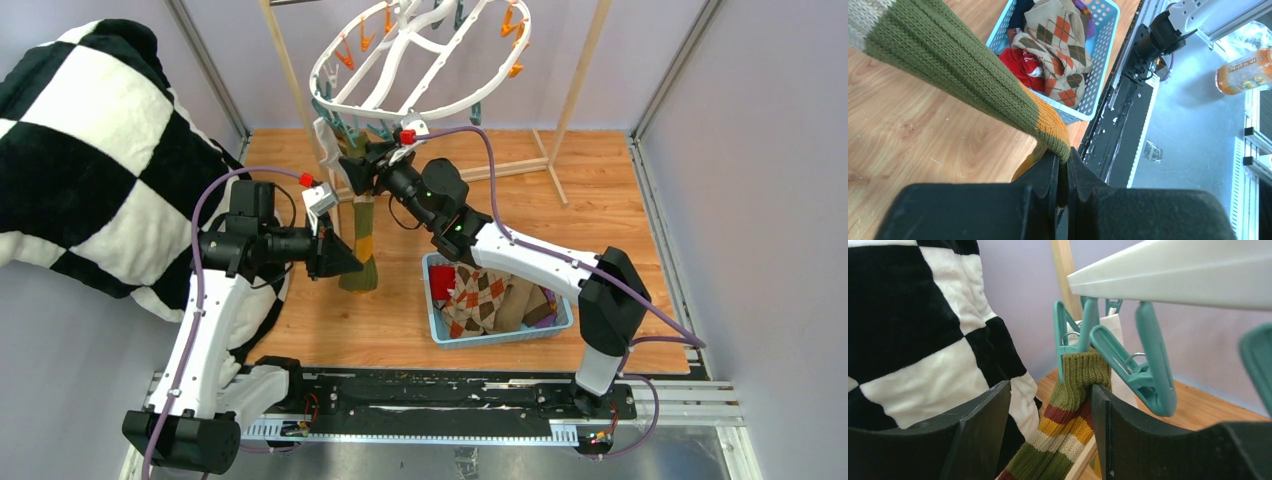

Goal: Remove the socks clipped to the hanger
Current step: Remove the sock from the hanger.

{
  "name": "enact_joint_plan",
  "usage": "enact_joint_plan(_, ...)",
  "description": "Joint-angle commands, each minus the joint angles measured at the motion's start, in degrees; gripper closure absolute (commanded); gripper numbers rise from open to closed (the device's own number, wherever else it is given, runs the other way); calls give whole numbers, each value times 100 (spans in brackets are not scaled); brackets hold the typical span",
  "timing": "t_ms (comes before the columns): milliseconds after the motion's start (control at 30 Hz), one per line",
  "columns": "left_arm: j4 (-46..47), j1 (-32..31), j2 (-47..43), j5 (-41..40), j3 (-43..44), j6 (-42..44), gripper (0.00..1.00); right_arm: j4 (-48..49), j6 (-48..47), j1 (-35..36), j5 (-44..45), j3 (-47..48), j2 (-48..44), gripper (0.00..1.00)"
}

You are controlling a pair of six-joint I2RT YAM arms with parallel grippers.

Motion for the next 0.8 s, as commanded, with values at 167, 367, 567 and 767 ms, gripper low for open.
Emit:
enact_joint_plan(167,-130,-167,-196,29,-5,-64,100,766,-29,-65,712,302,167,37)
enact_joint_plan(367,-128,-233,-216,-4,-5,-83,100,746,-154,-28,719,916,604,37)
enact_joint_plan(567,-125,-261,-281,-18,-30,-114,100,840,-266,-23,703,1228,844,38)
enact_joint_plan(767,-125,-274,-314,7,-15,-141,100,903,-362,-14,525,1270,901,33)
